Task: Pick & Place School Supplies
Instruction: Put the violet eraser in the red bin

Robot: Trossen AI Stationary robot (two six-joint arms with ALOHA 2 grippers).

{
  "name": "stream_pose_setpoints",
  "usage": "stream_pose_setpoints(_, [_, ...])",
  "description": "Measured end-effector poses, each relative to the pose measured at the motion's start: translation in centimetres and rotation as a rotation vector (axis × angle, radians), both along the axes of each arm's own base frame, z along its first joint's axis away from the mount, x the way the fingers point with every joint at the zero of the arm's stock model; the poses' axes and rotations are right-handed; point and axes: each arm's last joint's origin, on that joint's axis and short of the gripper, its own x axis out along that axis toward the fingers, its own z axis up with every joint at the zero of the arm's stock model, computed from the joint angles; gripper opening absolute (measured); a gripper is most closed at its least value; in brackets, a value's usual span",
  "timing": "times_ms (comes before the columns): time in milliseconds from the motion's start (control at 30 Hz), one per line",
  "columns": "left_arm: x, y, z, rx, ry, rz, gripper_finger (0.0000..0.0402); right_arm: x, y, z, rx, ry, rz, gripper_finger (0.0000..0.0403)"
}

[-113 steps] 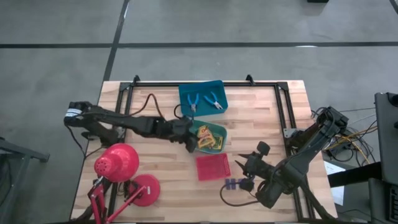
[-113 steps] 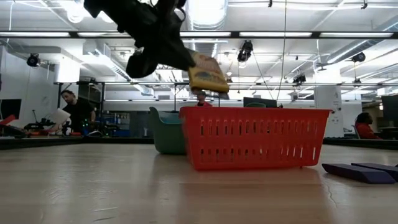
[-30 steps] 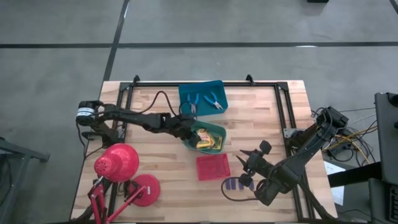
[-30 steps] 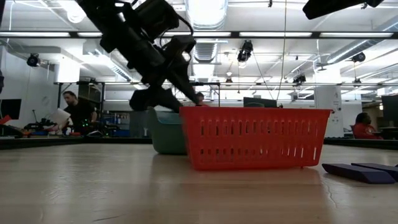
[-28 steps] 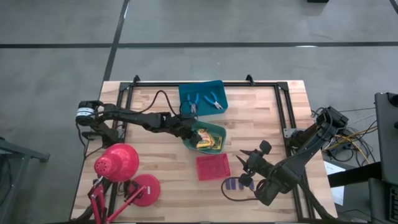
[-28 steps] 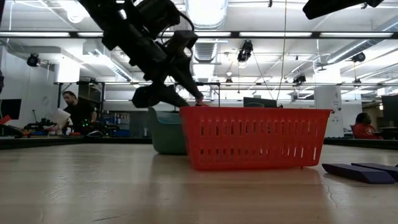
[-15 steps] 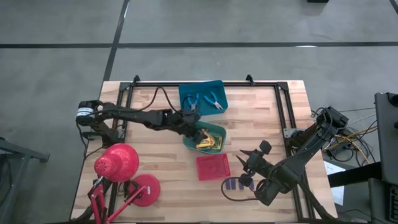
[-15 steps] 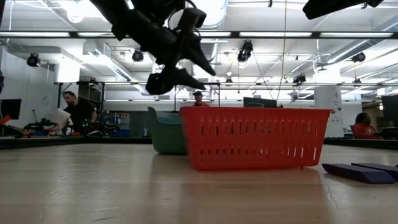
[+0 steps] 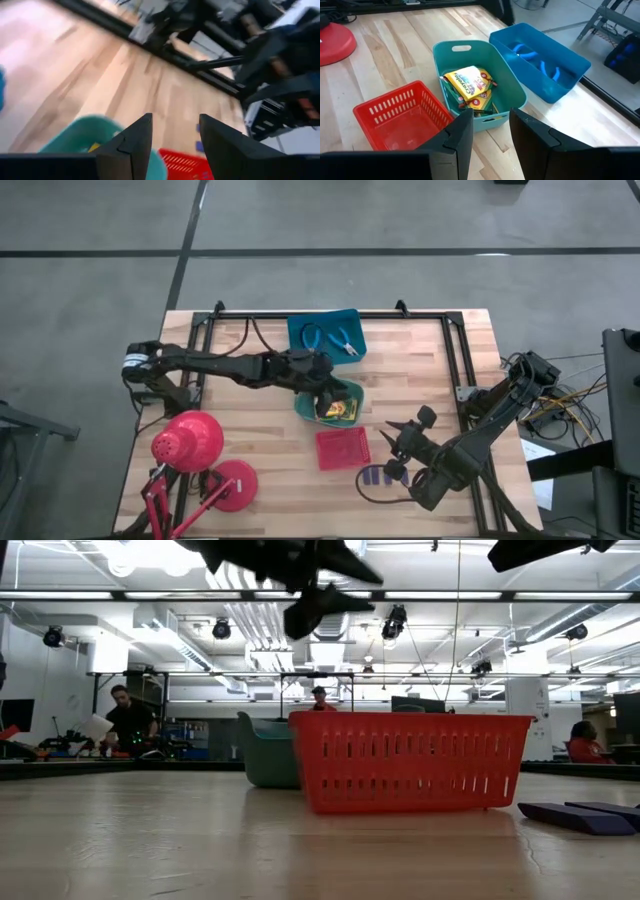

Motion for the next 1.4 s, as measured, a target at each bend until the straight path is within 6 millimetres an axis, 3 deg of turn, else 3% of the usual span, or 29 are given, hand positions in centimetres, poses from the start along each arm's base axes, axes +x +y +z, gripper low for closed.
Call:
stream_pose_setpoints(233, [0.3,-1.2,3.4,0.22,-0.116,-0.098,0.0167,0.0,0.0,0.0,0.008,0.003,0.0,0.0125])
stream_pose_setpoints(367, [-0.6,-1.6,6.0,0.274,-0.192,-0.102,0.0167,0.0,0.0,0.0,0.015,-0.001,-0.004,0.0125])
stream_pose_setpoints(767, [-7.8,-2.3,12.6,0.504,-0.349,-0.101,0.0167,0.4,0.5,0.0,0.102,-0.047,-0.009,0.0125])
stream_pose_setpoints(1000, [-11.5,-2.0,12.4,0.597,-0.204,-0.095,0.0167,0.5,0.6,0.3,0.12,-0.063,-0.009,0.0125])
stream_pose_setpoints(1167, [-13.8,-1.9,12.8,0.614,-0.246,-0.074,0.0167,1.0,0.8,0.5,0.161,-0.101,-0.015,0.0125])
stream_pose_setpoints(1400, [-16.7,-1.7,9.4,0.739,-0.246,-0.1,0.0167,1.8,0.7,1.1,0.208,-0.15,-0.036,0.0125])
